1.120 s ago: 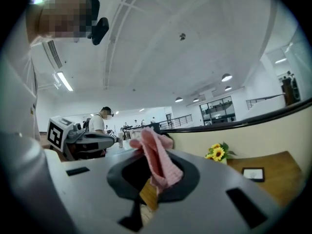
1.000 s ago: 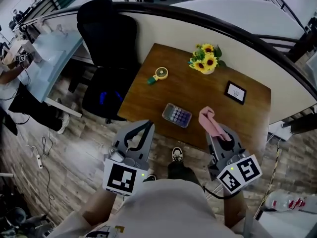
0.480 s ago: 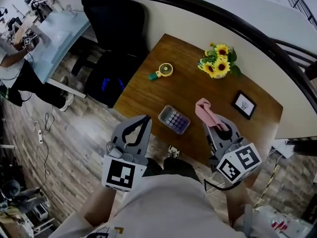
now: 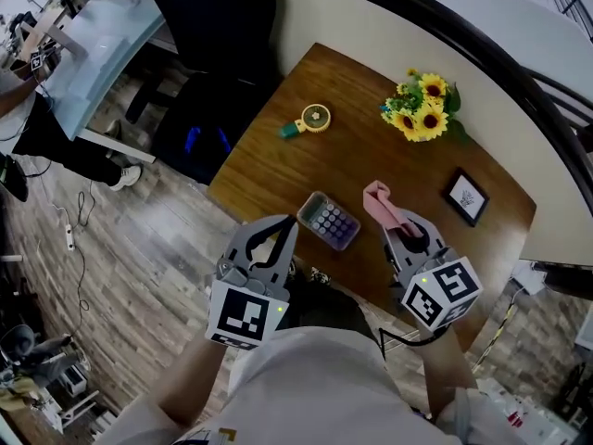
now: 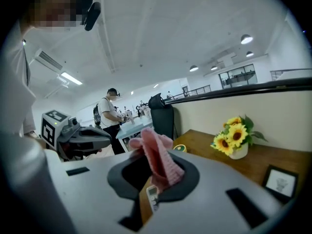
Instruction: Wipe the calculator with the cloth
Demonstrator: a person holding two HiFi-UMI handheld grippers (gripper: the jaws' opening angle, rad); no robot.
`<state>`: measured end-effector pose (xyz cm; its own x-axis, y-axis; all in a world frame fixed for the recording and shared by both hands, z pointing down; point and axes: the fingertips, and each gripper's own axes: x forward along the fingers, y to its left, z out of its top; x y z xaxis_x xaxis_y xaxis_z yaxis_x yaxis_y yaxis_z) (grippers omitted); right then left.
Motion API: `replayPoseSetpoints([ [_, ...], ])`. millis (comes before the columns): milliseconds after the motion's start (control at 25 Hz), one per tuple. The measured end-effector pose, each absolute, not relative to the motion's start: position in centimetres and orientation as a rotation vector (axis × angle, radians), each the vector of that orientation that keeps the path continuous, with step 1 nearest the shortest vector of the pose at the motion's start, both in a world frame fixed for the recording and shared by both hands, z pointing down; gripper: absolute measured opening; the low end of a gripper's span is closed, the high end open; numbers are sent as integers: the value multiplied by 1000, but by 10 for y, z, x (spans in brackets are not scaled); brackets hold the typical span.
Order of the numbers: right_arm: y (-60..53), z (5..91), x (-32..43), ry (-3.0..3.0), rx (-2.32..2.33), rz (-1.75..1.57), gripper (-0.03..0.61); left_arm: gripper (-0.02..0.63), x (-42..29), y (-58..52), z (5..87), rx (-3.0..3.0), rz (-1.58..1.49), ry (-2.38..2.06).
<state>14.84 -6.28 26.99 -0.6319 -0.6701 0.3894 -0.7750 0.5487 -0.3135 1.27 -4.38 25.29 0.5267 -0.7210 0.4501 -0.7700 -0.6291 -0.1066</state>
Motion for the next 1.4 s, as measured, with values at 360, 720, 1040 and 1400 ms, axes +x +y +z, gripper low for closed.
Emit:
replayPoseSetpoints([
  [360, -95, 333, 114, -2512, 1103, 624, 26, 8, 30, -60, 360, 2607, 815, -1084],
  [720, -108, 400, 95, -2476, 1062, 701, 26, 8, 48, -61, 448, 2554, 893, -908],
  [1040, -106, 449, 85, -2441, 1009, 735, 26, 8, 55, -46, 509, 2491, 930, -769],
  [1400, -104, 483, 64, -2406, 950, 696, 28, 3, 52, -46, 526, 2415, 812, -770],
])
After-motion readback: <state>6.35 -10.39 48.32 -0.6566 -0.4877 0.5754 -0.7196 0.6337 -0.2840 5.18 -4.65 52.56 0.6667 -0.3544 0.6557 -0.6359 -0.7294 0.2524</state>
